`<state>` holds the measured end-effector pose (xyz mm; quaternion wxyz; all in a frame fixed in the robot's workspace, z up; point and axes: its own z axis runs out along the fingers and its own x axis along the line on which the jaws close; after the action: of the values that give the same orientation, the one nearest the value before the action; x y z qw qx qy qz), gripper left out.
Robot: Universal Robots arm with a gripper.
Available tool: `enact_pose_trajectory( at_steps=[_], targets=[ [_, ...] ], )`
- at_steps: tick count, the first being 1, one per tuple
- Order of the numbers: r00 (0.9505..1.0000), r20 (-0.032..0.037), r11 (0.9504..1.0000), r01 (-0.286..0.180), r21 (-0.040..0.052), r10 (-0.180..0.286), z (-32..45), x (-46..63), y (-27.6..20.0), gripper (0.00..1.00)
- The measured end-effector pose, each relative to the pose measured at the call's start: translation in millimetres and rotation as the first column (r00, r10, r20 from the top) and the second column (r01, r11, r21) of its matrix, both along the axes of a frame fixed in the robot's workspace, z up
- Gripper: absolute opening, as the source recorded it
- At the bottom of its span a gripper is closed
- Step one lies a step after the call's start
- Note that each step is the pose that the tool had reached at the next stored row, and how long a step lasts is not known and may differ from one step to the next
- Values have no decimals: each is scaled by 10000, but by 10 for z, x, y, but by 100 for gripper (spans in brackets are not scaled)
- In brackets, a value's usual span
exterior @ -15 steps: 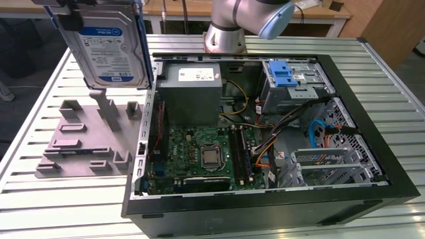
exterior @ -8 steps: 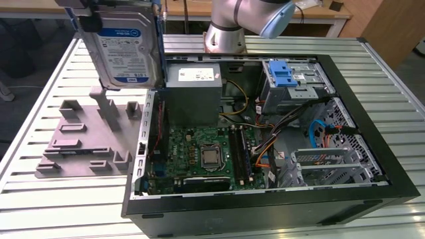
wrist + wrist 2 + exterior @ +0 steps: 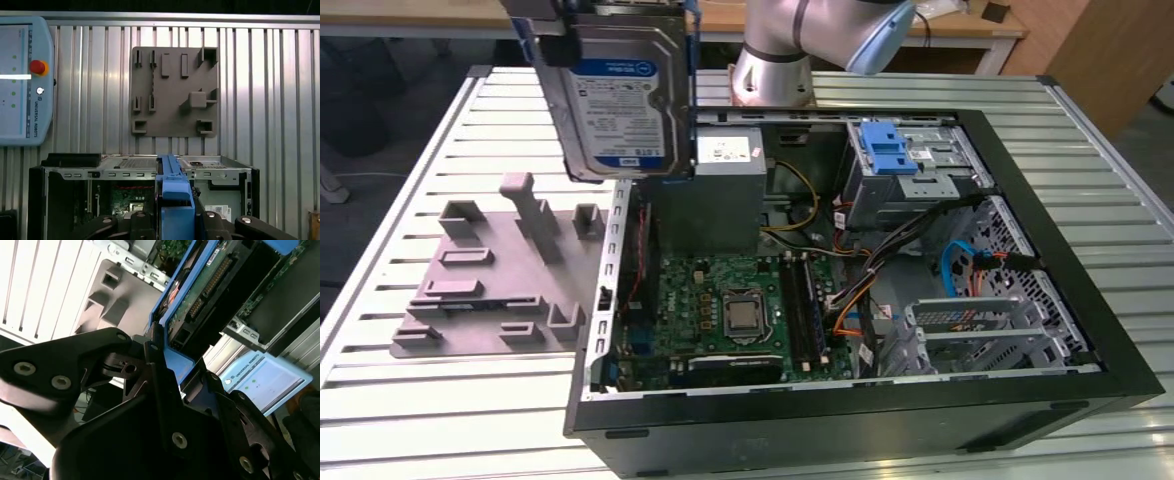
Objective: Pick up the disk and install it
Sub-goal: 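Pick up the disk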
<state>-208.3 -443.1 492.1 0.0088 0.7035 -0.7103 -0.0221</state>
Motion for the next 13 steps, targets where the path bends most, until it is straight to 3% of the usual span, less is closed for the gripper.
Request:
enact_pose_trajectory(
  at_steps=[6, 13],
  targets=[
    [10000, -5, 10000, 2, 2, -2, -5, 241, -7, 36],
    [10000, -7, 10000, 2, 0, -2, -8, 426, -46, 36]
  ],
)
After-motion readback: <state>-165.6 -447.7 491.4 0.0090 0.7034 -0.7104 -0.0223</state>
